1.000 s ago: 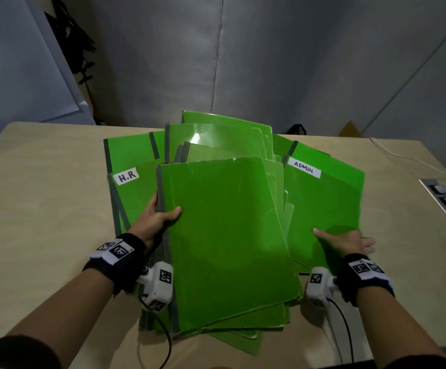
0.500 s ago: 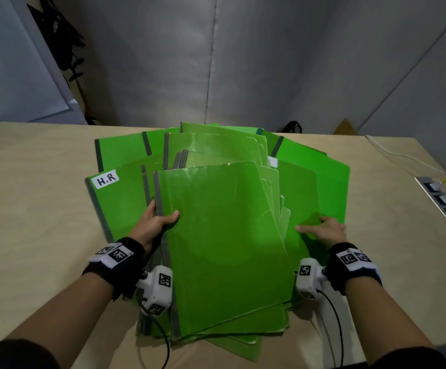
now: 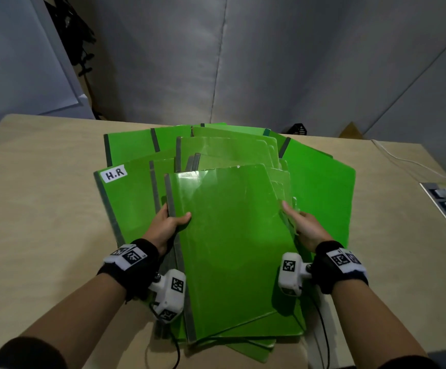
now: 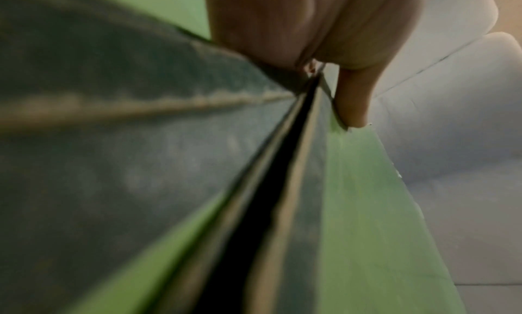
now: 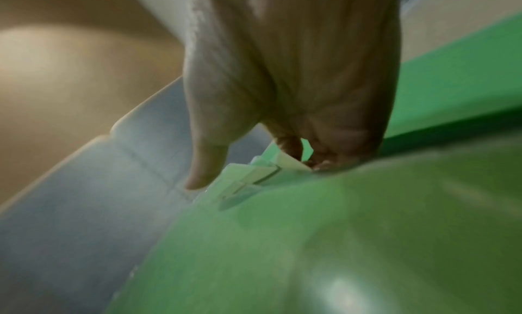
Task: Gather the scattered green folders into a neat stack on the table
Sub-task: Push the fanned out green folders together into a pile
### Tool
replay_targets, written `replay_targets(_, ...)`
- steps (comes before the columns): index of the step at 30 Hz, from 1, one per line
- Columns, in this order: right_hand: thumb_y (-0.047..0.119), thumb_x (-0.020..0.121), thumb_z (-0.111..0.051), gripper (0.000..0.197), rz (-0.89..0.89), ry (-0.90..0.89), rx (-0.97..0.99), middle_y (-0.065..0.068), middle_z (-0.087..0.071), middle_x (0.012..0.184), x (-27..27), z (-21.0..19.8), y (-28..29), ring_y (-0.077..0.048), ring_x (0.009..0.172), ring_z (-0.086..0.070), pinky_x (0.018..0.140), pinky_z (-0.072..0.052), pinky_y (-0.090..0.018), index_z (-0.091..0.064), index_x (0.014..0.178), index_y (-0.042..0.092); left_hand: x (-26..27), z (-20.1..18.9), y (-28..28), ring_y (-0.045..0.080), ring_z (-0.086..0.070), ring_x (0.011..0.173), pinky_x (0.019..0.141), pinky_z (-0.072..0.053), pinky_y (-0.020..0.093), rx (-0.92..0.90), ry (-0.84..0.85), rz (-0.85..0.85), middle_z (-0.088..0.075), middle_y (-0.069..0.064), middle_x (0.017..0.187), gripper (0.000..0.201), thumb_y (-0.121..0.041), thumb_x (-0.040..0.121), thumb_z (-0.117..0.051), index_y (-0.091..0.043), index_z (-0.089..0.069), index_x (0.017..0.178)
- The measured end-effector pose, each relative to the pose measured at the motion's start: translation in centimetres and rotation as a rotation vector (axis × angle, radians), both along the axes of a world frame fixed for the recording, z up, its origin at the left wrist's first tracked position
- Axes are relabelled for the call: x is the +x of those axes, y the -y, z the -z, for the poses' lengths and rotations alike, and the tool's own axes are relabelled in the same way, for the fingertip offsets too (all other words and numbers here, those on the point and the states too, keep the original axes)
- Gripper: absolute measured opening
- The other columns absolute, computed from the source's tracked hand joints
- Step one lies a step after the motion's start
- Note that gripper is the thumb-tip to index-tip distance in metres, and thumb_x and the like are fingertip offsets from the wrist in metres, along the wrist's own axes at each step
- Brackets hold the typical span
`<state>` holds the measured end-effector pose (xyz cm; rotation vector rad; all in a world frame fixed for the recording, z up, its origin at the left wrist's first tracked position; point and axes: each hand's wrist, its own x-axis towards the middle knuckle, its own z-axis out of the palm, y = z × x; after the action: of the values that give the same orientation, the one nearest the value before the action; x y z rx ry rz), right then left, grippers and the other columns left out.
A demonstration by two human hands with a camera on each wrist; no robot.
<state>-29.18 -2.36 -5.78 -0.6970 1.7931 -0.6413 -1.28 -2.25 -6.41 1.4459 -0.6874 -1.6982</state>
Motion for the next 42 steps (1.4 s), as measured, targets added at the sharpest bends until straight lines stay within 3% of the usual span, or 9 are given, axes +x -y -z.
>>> replay_targets(6,0.027,0.066,-0.081,0.116,-0.01,-0.05,0.005,-0.021,-0.016,0.157,0.4,0.6,-0.8,-0.037,0.143,-0.021,0.113,-0.023,-0.051,-0.004,0.151,0.008,0.5,-0.7,1.1,0.03,-0.039,0.135,0.109,-0.032,0.036,0.056,0.157,0.273,-0.034,0.015,0.151,0.068,-0.026,0.091,-0.056,-0.01,-0.022,0.148)
replay_targets(9,0.019,0.07,-0.078,0.098,0.052,-0.027,-0.003,-0.023,-0.03,0.152,0.2,0.9,-1.4,-0.038,0.139,-0.03,0.111,-0.027,-0.049,-0.019,0.147,0.002,2.7,-0.2,2.1,0.037,-0.026,0.14,0.115,-0.027,0.048,0.088,0.691,0.469,-0.021,0.019,0.153,0.085,-0.066,0.079,-0.05,-0.022,-0.029,0.148)
replay_targets(13,0.019,0.073,-0.076,0.097,0.101,0.034,-0.03,-0.024,-0.027,0.152,0.1,1.0,-2.1,-0.039,0.14,-0.028,0.112,-0.025,-0.05,-0.017,0.148,0.001,6.5,0.8,1.7,0.04,-0.022,0.137,0.112,-0.028,0.047,0.141,1.023,0.161,-0.016,0.023,0.15,0.075,-0.038,0.085,-0.062,-0.006,-0.027,0.143)
replay_targets(19,0.018,0.074,-0.075,0.096,0.155,0.094,-0.077,-0.022,-0.026,0.153,0.7,0.9,-2.7,-0.037,0.141,-0.026,0.114,-0.021,-0.051,-0.016,0.149,0.004,9.1,2.4,2.1,0.046,-0.05,0.114,0.096,-0.046,0.05,0.196,0.966,-0.056,-0.047,0.029,0.129,0.06,-0.02,0.078,-0.071,0.008,-0.043,0.123)
replay_targets(23,0.014,0.078,-0.071,0.089,0.173,0.142,-0.103,-0.022,-0.026,0.153,0.8,0.8,-3.2,-0.036,0.142,-0.025,0.114,-0.019,-0.051,-0.018,0.148,0.004,8.1,1.9,2.6,0.046,-0.048,0.119,0.099,-0.041,0.051,0.032,0.904,-0.17,-0.044,0.029,0.134,0.059,-0.008,0.083,-0.063,0.004,-0.033,0.132)
replay_targets(29,0.023,0.068,-0.077,0.107,0.19,0.136,-0.101,-0.019,-0.019,0.157,0.9,1.0,-3.5,-0.036,0.143,-0.022,0.114,-0.018,-0.054,-0.011,0.151,0.012,7.7,1.2,3.4,0.036,-0.033,0.139,0.114,-0.03,0.044,-0.176,0.606,0.025,-0.022,0.018,0.156,0.074,0.001,0.091,-0.048,-0.016,-0.008,0.152)
replay_targets(32,0.024,0.066,-0.077,0.108,0.187,0.133,-0.093,-0.019,-0.02,0.157,0.9,0.8,-3.8,-0.037,0.143,-0.022,0.114,-0.019,-0.054,-0.011,0.151,0.012,6.9,1.1,2.4,0.043,-0.054,0.115,0.095,-0.05,0.042,-0.12,0.498,0.188,-0.027,0.023,0.153,0.075,0.001,0.091,-0.049,-0.027,-0.014,0.151)
replay_targets(37,0.016,0.078,-0.071,0.098,0.197,0.152,-0.093,-0.019,-0.015,0.157,0.6,0.6,-3.7,-0.036,0.144,-0.018,0.114,-0.015,-0.054,-0.006,0.151,0.011,5.1,1.2,1.4,0.031,-0.021,0.145,0.118,-0.018,0.048,-0.086,0.276,0.124,-0.015,0.011,0.16,0.056,-0.016,0.1,-0.034,-0.027,-0.013,0.151)
replay_targets(42,0.018,0.079,-0.071,0.098,0.18,0.138,-0.096,-0.017,-0.012,0.159,1.3,0.8,-3.7,-0.037,0.145,-0.015,0.114,-0.013,-0.056,-0.005,0.152,0.015,4.0,0.7,1.1,0.03,-0.016,0.146,0.116,-0.014,0.048,-0.067,0.201,0.203,-0.008,0.009,0.161,0.058,-0.033,0.1,-0.028,-0.024,-0.004,0.152)
